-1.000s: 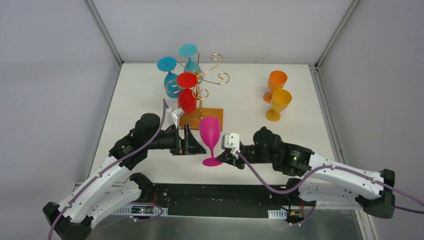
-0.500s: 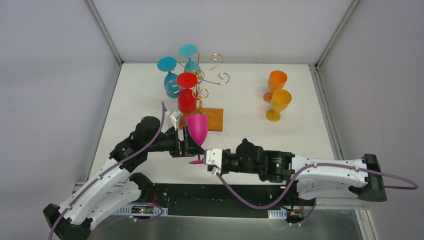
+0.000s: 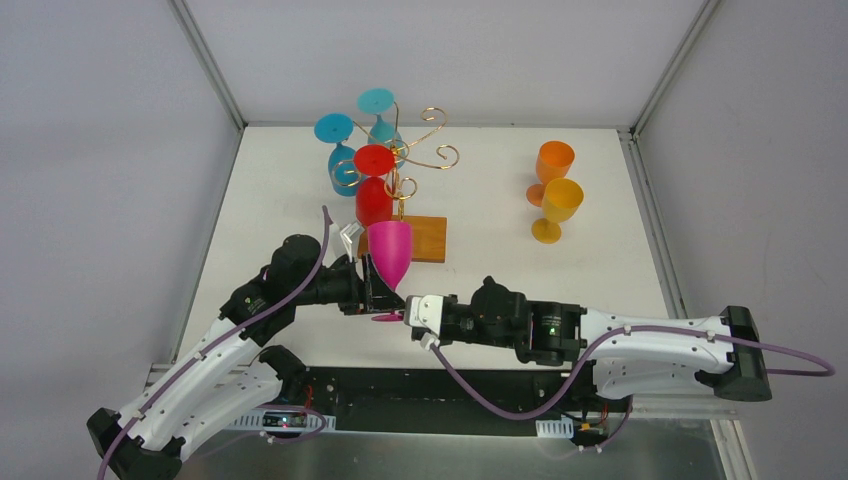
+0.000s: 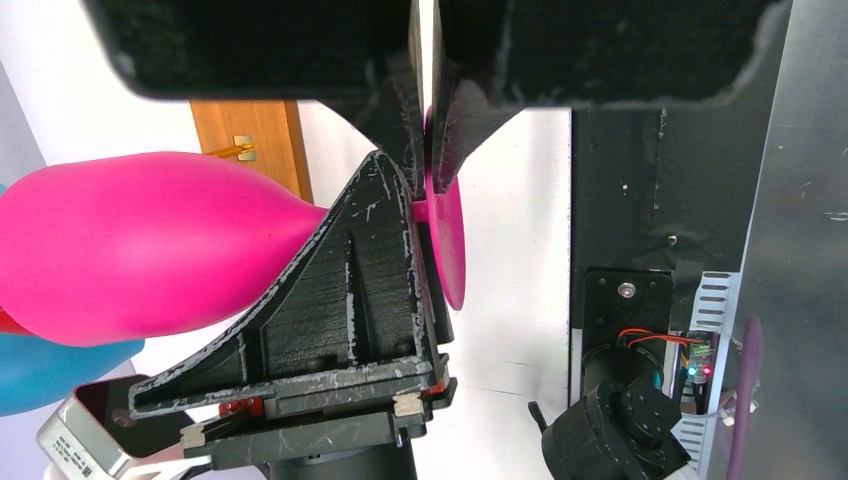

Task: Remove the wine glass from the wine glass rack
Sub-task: Place the wine glass at the center of the board.

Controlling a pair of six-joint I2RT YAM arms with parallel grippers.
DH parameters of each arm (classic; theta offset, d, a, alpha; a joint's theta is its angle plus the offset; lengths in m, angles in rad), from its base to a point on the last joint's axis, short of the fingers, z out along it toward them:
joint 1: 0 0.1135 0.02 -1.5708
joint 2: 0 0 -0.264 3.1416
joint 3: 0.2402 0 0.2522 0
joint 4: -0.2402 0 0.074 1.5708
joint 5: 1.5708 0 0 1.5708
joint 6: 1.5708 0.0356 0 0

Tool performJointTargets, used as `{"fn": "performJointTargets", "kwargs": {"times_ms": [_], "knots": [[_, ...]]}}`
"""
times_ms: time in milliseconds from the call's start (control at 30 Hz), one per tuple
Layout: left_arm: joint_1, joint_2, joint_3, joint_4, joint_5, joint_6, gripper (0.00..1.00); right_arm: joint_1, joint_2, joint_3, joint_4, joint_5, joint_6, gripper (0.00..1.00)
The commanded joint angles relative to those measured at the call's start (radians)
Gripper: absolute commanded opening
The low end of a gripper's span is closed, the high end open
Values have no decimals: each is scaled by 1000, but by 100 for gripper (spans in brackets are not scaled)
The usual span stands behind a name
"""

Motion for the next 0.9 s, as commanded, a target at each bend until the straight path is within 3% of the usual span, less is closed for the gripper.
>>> {"fn": "performJointTargets", "kwargs": {"times_ms": [0,333,433,500,533,633,867], "knots": [[-6,-14,-2,41,-26,0,51,10,1,59,47,-20,17,0],[-6,-18,-9,49,-36,0,32,19,9,85,-6,-32,72,0],[-6,-23,-10,50,-38,2,18,21,10,93,-24,-40,98,0],[-6,-22,-12,53,-32,5,2,21,12,98,-32,-41,115,0],[-6,-21,-13,54,-28,4,0,21,13,99,-34,-39,123,0],[-6,-21,-19,63,-14,6,0,21,16,108,-41,-34,140,1],[-6,-30,-27,73,35,21,0,21,1,126,-103,-1,188,16]]}}
